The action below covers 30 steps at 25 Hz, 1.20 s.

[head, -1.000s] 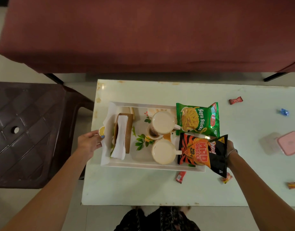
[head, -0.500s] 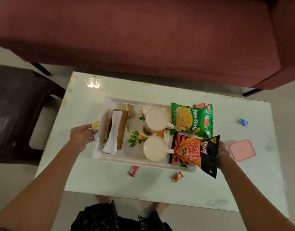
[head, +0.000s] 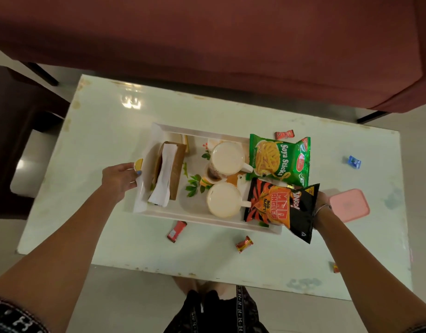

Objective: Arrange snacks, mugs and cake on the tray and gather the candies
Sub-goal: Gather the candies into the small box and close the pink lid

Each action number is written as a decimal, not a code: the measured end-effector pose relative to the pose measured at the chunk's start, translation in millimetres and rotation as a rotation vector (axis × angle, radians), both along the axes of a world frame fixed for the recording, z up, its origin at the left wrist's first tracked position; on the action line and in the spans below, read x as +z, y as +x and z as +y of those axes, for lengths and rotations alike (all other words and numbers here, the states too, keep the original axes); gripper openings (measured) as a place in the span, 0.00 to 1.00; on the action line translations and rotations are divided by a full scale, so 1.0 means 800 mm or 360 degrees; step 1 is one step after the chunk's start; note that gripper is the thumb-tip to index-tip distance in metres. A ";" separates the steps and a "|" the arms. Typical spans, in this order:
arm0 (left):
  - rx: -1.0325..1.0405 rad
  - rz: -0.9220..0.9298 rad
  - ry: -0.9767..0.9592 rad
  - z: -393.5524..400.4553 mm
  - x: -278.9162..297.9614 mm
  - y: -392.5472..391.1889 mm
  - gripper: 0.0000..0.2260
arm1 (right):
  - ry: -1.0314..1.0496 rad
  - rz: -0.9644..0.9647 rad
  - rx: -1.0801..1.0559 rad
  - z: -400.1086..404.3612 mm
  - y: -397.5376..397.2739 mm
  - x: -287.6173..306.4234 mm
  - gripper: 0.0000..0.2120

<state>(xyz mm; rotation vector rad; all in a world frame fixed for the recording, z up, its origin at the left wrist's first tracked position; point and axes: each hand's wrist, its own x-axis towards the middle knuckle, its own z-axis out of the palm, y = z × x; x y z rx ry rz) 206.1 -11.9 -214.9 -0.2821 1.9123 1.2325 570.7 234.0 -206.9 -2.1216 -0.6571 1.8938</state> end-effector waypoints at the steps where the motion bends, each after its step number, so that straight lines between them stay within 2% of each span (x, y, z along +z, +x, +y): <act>1: -0.0006 0.0003 -0.0012 0.002 -0.004 -0.001 0.10 | -0.0006 0.0002 0.0004 0.002 0.000 -0.007 0.16; 9: -0.0028 0.0018 -0.0114 0.019 -0.029 -0.003 0.10 | -0.0058 -0.0032 -0.0037 0.001 0.006 -0.041 0.16; 24: -0.0055 -0.0001 -0.0201 0.029 -0.025 -0.001 0.06 | -0.0106 -0.0074 0.0011 0.002 0.013 -0.047 0.16; 28: -0.0088 0.0014 -0.0349 0.033 -0.025 0.000 0.14 | -0.0140 -0.0058 0.0081 0.007 0.015 -0.040 0.17; 30: -0.0075 0.0053 -0.0485 0.034 -0.019 0.000 0.07 | -0.0105 -0.0090 0.0162 0.009 0.020 -0.036 0.14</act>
